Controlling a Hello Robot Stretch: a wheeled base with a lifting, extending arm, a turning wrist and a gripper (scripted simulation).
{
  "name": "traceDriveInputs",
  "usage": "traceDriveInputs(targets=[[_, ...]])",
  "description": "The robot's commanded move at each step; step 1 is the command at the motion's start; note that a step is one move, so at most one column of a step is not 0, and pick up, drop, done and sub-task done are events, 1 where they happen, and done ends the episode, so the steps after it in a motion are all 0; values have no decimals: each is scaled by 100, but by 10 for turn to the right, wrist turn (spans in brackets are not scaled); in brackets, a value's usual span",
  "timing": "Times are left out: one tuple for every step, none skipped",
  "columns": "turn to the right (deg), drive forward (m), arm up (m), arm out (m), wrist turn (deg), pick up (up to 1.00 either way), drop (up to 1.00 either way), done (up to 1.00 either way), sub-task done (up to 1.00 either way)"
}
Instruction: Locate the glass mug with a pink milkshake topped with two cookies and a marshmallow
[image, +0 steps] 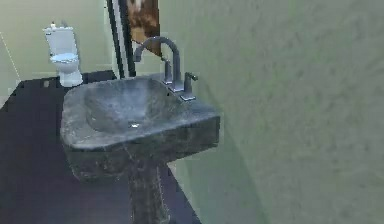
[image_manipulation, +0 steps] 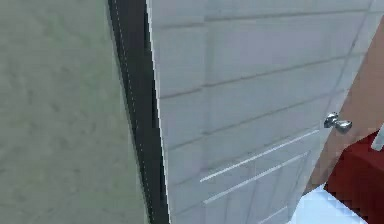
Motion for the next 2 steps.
traceDriveInputs(targets=[[-450,0,0,0,0,0,0,0,0],[-210,0,0,0,0,0,0,0,0]])
